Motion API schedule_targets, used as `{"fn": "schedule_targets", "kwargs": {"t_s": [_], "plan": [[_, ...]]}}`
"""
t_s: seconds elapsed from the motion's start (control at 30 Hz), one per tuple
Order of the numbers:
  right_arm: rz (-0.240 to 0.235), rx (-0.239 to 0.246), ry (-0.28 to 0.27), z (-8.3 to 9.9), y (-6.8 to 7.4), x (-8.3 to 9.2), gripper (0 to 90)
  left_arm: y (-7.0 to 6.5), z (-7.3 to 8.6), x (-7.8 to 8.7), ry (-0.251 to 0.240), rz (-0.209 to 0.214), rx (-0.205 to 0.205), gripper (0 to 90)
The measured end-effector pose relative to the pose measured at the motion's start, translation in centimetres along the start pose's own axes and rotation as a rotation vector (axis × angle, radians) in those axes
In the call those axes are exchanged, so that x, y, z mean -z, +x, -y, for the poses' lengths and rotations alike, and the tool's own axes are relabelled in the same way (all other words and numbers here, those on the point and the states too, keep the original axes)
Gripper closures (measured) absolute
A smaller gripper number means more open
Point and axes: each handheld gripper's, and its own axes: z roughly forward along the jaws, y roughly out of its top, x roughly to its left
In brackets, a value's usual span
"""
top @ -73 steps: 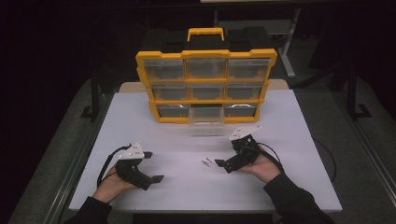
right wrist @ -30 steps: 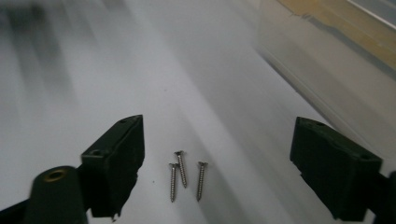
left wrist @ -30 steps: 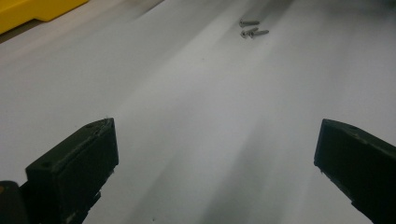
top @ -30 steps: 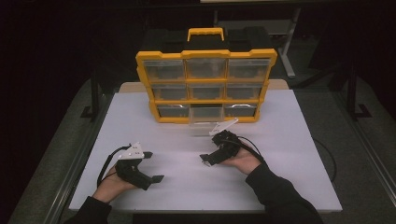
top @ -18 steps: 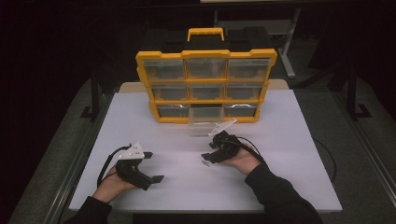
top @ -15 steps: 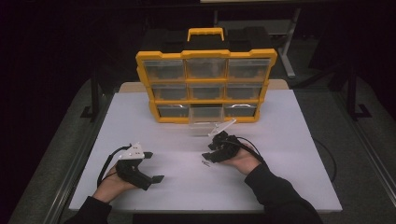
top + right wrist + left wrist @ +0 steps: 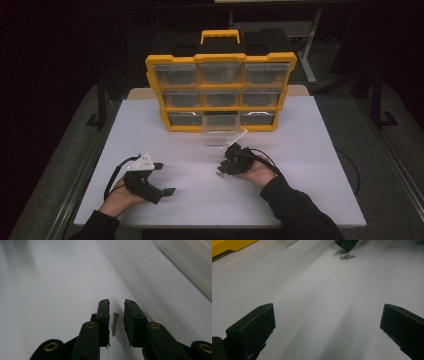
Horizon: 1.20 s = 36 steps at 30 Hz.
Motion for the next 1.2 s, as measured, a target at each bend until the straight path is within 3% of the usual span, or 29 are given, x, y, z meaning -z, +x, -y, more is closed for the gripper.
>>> {"fn": "schedule_targets", "kwargs": {"t_s": [0.9, 1.2], "plan": [[0.022, 0.009, 0.024, 0.1, 0.1, -0.5, 85.7, 0.0, 0.0, 0.0, -0.004, 0.004, 0.002, 0.0], [0.015, 0.01, 0.004, -0.2, 0.1, 0.7, 85.7, 0.0, 0.0, 0.0, -0.004, 0.006, 0.001, 0.0]]}}
